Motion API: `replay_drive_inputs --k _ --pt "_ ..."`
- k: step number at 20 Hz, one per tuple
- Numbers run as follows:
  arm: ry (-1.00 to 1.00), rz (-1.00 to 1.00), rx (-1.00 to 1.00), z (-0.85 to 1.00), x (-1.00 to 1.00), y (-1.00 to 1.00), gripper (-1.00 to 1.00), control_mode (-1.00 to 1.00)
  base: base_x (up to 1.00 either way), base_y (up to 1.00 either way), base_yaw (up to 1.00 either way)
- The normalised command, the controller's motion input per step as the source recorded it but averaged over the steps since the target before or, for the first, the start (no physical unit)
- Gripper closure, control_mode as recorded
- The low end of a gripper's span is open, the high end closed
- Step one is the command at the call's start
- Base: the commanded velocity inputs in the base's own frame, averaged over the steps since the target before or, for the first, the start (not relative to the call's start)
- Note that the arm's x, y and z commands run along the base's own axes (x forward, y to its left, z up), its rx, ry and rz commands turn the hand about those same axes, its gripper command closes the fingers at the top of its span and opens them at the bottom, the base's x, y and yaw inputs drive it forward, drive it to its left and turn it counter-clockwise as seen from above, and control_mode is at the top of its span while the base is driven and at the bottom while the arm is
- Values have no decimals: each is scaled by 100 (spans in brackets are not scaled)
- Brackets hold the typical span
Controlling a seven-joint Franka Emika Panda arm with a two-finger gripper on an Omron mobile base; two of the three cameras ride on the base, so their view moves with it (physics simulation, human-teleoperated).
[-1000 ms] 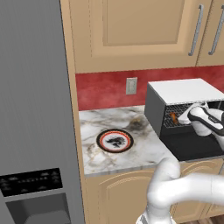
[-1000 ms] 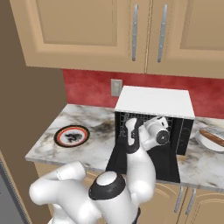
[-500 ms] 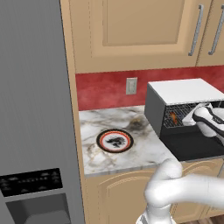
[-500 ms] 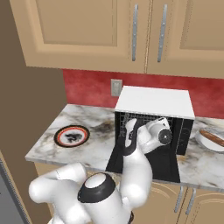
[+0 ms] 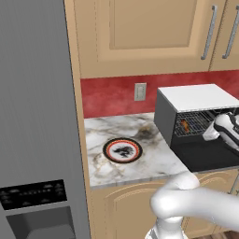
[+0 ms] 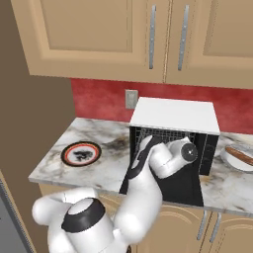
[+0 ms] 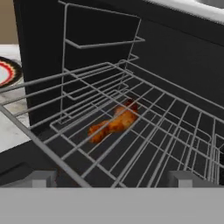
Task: Open the toaster oven door. Place the baguette on the top rack in the toaster oven and place the chicken drumstick on the bottom rack.
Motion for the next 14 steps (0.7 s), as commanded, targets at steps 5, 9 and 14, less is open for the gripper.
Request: replay_drive_inputs --k 5,9,14 --pt "27 3 0 -94 -72 8 -100 -100 0 0 0" --pt "33 2 0 -99 -70 4 -100 -100 0 0 0" --pt "32 1 0 -100 -74 8 -100 -100 0 0 0"
